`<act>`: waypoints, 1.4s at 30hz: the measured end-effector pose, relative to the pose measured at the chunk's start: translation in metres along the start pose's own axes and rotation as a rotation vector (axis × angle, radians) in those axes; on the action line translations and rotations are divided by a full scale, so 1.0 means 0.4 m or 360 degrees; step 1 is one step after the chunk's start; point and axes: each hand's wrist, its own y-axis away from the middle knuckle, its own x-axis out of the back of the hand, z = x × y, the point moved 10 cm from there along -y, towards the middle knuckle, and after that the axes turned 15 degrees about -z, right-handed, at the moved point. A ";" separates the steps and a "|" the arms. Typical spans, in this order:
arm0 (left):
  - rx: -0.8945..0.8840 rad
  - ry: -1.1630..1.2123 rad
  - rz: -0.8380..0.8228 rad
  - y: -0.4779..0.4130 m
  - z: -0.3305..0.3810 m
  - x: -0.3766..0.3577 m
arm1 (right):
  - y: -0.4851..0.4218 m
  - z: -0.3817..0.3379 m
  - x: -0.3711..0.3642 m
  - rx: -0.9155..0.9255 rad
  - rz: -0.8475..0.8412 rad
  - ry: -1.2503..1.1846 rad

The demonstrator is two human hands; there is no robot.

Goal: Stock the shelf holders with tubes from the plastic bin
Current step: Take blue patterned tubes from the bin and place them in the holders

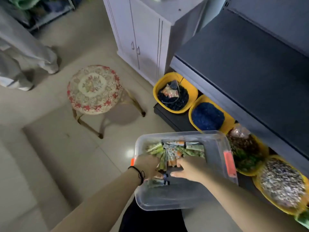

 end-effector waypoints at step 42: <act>-0.0145 0.0215 -0.1002 -0.384 -0.050 -0.264 | -0.466 0.069 -0.369 0.0214 0.0113 -0.0441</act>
